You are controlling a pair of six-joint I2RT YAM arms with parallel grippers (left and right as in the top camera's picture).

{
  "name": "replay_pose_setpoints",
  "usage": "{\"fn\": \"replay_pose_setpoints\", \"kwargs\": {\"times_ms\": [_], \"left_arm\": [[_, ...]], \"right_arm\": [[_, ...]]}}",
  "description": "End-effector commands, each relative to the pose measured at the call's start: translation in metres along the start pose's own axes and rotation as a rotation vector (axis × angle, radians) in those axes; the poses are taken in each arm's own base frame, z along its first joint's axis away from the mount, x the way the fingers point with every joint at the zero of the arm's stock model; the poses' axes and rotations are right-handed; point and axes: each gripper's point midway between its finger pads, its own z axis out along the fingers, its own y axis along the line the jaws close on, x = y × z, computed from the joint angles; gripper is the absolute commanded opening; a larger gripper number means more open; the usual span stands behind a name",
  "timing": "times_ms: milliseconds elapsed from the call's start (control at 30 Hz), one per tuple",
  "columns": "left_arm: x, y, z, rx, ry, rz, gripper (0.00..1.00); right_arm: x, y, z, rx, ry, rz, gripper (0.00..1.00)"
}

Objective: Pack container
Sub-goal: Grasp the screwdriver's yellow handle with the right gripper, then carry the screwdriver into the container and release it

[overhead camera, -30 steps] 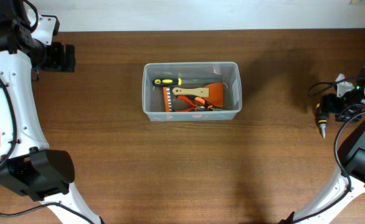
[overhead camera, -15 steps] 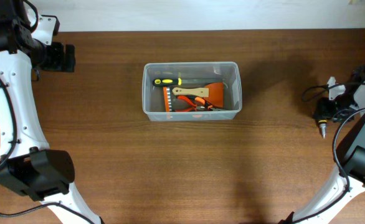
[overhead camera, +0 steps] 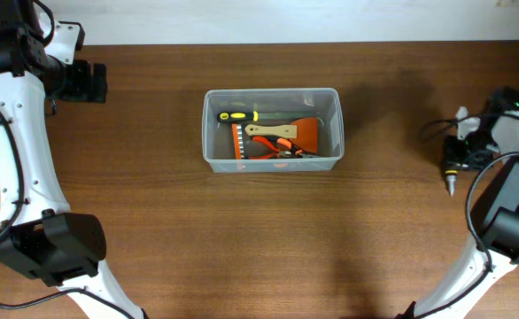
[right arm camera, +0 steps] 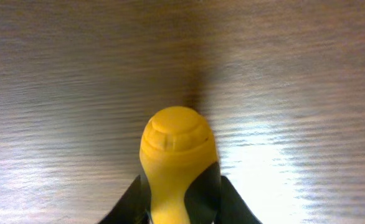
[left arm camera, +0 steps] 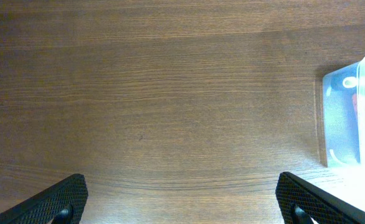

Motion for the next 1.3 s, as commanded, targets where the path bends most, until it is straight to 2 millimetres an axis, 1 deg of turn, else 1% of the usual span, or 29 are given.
{"fn": "replay_pose_setpoints", "kwargs": {"times_ms": [0,67,133,233,300,333,367,433,500,533,567,633,700,767,800,833,900,967,1100,1233,1267], "left_arm": [[-0.006,0.0,-0.017,-0.006,-0.043,-0.009,0.99],[-0.006,0.0,-0.017,-0.006,-0.043,-0.009,0.99],[-0.006,0.0,-0.017,-0.006,-0.043,-0.009,0.99],[-0.006,0.0,-0.017,-0.006,-0.043,-0.009,0.99],[-0.006,0.0,-0.017,-0.006,-0.043,-0.009,0.99],[-0.006,0.0,-0.017,-0.006,-0.043,-0.009,0.99],[-0.006,0.0,-0.017,-0.006,-0.043,-0.009,0.99],[-0.006,0.0,-0.017,-0.006,-0.043,-0.009,0.99],[-0.006,0.0,-0.017,-0.006,-0.043,-0.009,0.99],[-0.006,0.0,-0.017,-0.006,-0.043,-0.009,0.99],[-0.006,0.0,-0.017,-0.006,-0.043,-0.009,0.99],[-0.006,0.0,-0.017,-0.006,-0.043,-0.009,0.99],[-0.006,0.0,-0.017,-0.006,-0.043,-0.009,0.99],[-0.006,0.0,-0.017,-0.006,-0.043,-0.009,0.99],[-0.006,0.0,-0.017,-0.006,-0.043,-0.009,0.99],[-0.006,0.0,-0.017,-0.007,-0.044,-0.009,0.99],[-0.006,0.0,-0.017,-0.006,-0.043,-0.009,0.99],[-0.006,0.0,-0.017,-0.006,-0.043,-0.009,0.99],[-0.006,0.0,-0.017,-0.006,-0.043,-0.009,0.99],[-0.006,0.0,-0.017,-0.006,-0.043,-0.009,0.99],[-0.006,0.0,-0.017,-0.006,-0.043,-0.009,0.99]], "right_arm": [[-0.04,0.021,-0.038,-0.001,-0.108,-0.025,0.12],[-0.052,0.033,-0.059,0.004,-0.142,-0.055,0.08],[-0.063,0.049,-0.084,0.008,-0.18,-0.093,0.07],[-0.078,0.077,-0.122,0.011,-0.242,-0.153,0.07],[-0.087,0.105,-0.153,0.007,-0.294,-0.21,0.07],[-0.09,0.121,-0.167,0.002,-0.32,-0.242,0.06],[-0.094,0.14,-0.183,-0.004,-0.354,-0.282,0.04],[-0.099,0.179,-0.204,-0.028,-0.411,-0.357,0.04],[-0.101,0.222,-0.218,-0.052,-0.463,-0.439,0.04],[-0.101,0.246,-0.22,-0.067,-0.485,-0.488,0.04],[-0.1,0.262,-0.221,-0.078,-0.499,-0.524,0.04],[-0.097,0.3,-0.217,-0.089,-0.515,-0.644,0.04],[-0.088,0.336,-0.205,-0.093,-0.508,-0.791,0.04],[-0.078,0.362,-0.19,-0.091,-0.484,-0.923,0.04],[-0.072,0.373,-0.179,-0.08,-0.462,-0.993,0.04],[-0.067,0.379,-0.171,-0.066,-0.441,-1.056,0.04],[-0.06,0.385,-0.152,-0.031,-0.392,-1.166,0.04],[-0.054,0.386,-0.13,-0.01,-0.337,-1.259,0.04],[-0.046,0.377,-0.099,-0.007,-0.245,-1.387,0.04],[-0.044,0.366,-0.077,-0.006,-0.188,-1.48,0.04],[-0.044,0.364,-0.074,-0.006,-0.182,-1.503,0.04]]}}
